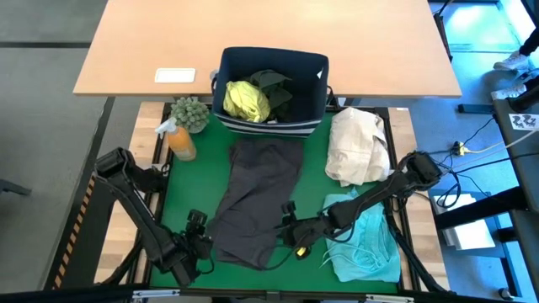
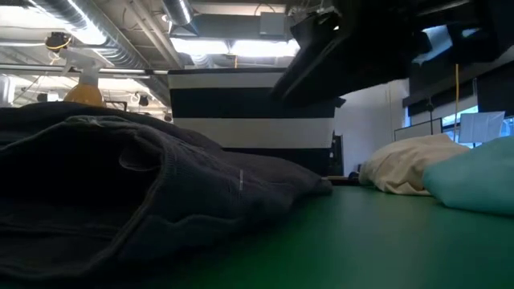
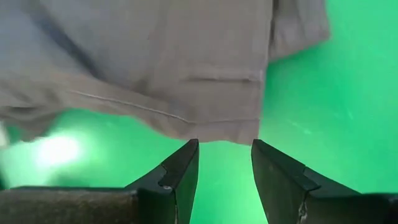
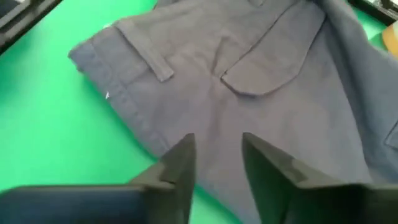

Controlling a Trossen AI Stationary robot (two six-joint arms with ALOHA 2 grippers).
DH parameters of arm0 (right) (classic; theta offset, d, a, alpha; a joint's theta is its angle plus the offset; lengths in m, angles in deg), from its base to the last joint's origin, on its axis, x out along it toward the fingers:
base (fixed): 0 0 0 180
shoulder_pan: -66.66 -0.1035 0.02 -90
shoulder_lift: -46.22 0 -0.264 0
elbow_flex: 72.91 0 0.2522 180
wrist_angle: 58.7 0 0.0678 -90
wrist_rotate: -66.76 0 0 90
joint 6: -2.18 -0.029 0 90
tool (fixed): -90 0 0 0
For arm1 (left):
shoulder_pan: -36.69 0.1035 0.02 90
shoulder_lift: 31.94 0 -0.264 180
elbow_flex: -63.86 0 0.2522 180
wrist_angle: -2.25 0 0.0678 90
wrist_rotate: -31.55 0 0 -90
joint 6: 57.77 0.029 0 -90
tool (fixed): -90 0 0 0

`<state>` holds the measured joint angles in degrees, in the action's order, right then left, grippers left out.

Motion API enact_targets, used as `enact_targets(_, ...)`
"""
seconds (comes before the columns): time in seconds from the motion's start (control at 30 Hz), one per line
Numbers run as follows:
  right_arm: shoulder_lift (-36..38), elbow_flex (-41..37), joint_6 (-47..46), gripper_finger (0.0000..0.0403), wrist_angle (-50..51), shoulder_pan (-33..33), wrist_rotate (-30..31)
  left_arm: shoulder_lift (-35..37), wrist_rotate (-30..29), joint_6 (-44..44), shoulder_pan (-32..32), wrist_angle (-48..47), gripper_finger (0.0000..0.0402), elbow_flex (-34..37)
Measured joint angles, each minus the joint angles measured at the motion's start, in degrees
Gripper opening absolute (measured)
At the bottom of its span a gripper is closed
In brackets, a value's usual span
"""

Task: Fold laundry
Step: Fold the black shorts

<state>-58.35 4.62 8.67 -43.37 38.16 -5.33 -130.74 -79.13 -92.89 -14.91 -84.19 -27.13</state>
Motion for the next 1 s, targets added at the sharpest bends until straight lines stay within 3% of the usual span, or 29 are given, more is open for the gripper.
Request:
enact_targets(0.13, -0.5, 0.0, 0.0, 0.0201, -1.1, 0.0, 2.6, 0.2, -4.2, 1.2, -0.6, -5.2, 0.0142, -4.4)
enact_targets(0.33, -0.5, 0.0, 0.0, 0.0244, -2.9, 0.0, 2.6, -0.3, -1.1, 2.7, -3.1, -4.0, 0.0142, -0.8)
enact_targets(0.47, -0.5, 0.0, 0.0, 0.0253, -3.5, 0.0, 2.6, -0.9, -6.7, 3.2, -4.3, 3.3, 0.0142, -0.8)
enact_targets(0.7, -0.5, 0.0, 0.4, 0.0254, -5.6, 0.0, 3.1, -5.6, -6.3, 2.7, -4.9, 1.4, 0.0145, -0.7)
enact_targets(0.87, -0.5, 0.0, 0.5, 0.0254, -6.1, 0.0, 4.6, -7.2, -8.4, 1.3, -4.8, 2.1, 0.0175, -0.7)
enact_targets(1.0, -0.5, 0.0, 0.5, 0.0254, -6.1, 0.0, 5.7, -7.3, -9.7, -6.0, -5.3, -3.3, 0.0212, -0.7)
